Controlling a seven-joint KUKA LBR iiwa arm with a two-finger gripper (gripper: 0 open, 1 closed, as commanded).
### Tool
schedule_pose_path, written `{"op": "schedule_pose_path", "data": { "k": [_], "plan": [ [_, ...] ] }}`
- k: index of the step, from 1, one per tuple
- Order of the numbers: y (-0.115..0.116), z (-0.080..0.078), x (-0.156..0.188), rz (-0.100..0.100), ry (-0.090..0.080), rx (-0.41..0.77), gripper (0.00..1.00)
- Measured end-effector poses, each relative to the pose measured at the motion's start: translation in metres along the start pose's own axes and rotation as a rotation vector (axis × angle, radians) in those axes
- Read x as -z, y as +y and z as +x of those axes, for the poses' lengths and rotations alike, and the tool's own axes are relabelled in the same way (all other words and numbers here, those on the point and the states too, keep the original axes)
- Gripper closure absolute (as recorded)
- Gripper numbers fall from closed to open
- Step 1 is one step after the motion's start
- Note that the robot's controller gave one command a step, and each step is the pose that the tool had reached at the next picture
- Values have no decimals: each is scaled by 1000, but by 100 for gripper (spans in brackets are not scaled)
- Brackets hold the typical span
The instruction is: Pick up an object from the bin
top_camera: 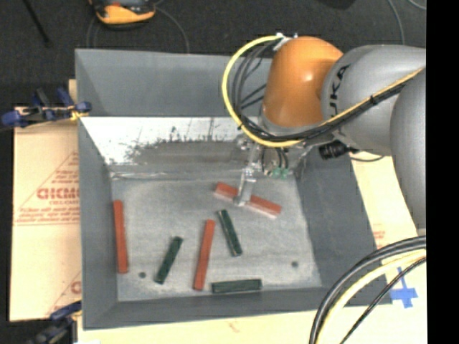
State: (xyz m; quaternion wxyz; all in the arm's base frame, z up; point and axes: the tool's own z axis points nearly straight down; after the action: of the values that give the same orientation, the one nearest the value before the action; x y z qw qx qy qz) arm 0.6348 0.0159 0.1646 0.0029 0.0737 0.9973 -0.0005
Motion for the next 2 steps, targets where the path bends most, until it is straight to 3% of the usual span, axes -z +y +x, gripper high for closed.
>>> {"op": "schedule_pose_path", "data": {
  "k": [1,2],
  "plan": [
    [-13,2,-32,-3,-4,-77,0],
    [-25,15,-87,0,0,-100,0]
  ]
}}
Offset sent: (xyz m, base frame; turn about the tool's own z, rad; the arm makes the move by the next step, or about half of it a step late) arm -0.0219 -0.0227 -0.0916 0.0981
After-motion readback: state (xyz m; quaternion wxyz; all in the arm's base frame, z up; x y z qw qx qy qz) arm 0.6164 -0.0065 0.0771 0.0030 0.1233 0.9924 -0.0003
